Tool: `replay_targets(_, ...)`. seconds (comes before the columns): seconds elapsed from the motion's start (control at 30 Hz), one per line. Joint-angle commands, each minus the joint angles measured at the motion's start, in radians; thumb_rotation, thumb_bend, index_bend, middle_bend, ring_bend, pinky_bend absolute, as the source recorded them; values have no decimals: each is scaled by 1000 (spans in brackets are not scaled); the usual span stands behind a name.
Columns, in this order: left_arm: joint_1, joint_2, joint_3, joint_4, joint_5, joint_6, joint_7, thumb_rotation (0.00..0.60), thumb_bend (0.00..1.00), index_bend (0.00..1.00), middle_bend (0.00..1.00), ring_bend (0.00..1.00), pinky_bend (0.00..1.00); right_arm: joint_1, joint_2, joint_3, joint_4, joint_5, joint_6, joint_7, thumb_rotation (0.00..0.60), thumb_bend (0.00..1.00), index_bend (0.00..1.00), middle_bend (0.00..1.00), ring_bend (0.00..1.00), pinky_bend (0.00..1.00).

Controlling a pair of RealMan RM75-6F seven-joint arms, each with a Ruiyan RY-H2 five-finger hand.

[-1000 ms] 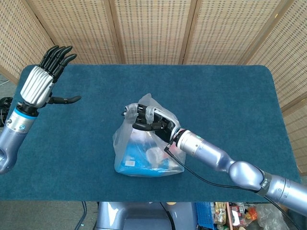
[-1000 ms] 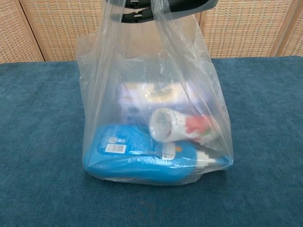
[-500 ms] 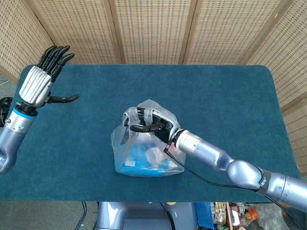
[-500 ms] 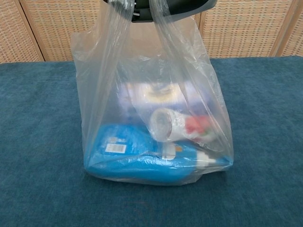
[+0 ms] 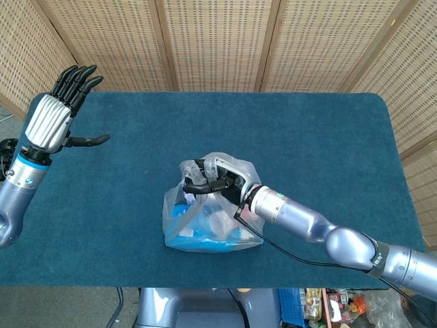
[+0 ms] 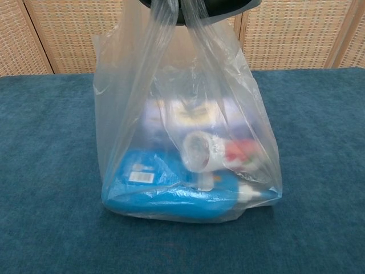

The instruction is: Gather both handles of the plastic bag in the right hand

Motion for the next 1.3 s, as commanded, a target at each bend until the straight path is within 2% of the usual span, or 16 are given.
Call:
replay_targets(0.03, 1, -4, 1, 5, -1, -1, -3, 600, 0, 0, 0, 0, 0, -7, -5, 6, 19, -24, -38, -16, 600, 0, 592, 676, 554, 746)
replay_targets(0.23, 5, -8, 1, 15, -5, 0, -8, 600, 0, 0, 0, 0, 0, -7, -16, 9, 61, -58, -72, -44, 600, 0, 649, 694, 582, 862)
replay_targets(0.37, 10, -8, 1, 21, -8, 1, -10, 600, 0, 0, 0, 0, 0, 17, 2, -7, 104, -96, -130, -84, 600, 0, 678, 711, 602, 890)
replay_targets(0.43, 14, -8, 1, 24, -11, 1, -13, 600, 0, 0, 0, 0, 0, 34, 14, -18, 124, -116, -142, -106, 600, 32, 693, 721, 609, 896)
replay_targets(0.47, 15, -7, 1, 25, -12, 2, -14, 600, 0, 0, 0, 0, 0, 43, 21, -23, 130, -120, -151, -111, 600, 74, 699, 728, 613, 900)
replay_targets(0.57, 23, -6, 0, 27, -17, 7, -20, 600, 0, 0, 0, 0, 0, 61, 44, -30, 142, -136, -165, -130, 600, 328, 718, 747, 627, 914)
replay_targets(0.63, 29, -3, -2, 29, -23, 9, -25, 600, 0, 0, 0, 0, 0, 69, 61, -35, 143, -150, -162, -145, 600, 575, 733, 760, 642, 926)
replay_targets(0.73, 41, 9, -5, 23, -40, 2, -34, 600, 0, 0, 0, 0, 0, 81, 93, -55, 135, -173, -130, -169, 600, 861, 758, 778, 658, 936)
replay_targets(0.83, 52, 25, -2, 6, -47, -6, -31, 600, 0, 0, 0, 0, 0, 94, 115, -81, 124, -170, -91, -169, 600, 992, 782, 794, 677, 951)
replay_targets(1.03, 81, 54, 2, -43, -56, 0, -20, 600, 0, 0, 0, 0, 0, 140, 167, -151, 112, -152, -49, -164, 600, 1000, 814, 819, 717, 997)
replay_targets(1.3, 140, 100, 19, -101, -83, -10, -18, 600, 0, 0, 0, 0, 0, 260, 247, -271, 99, -110, -27, -159, 600, 1000, 843, 837, 737, 1000)
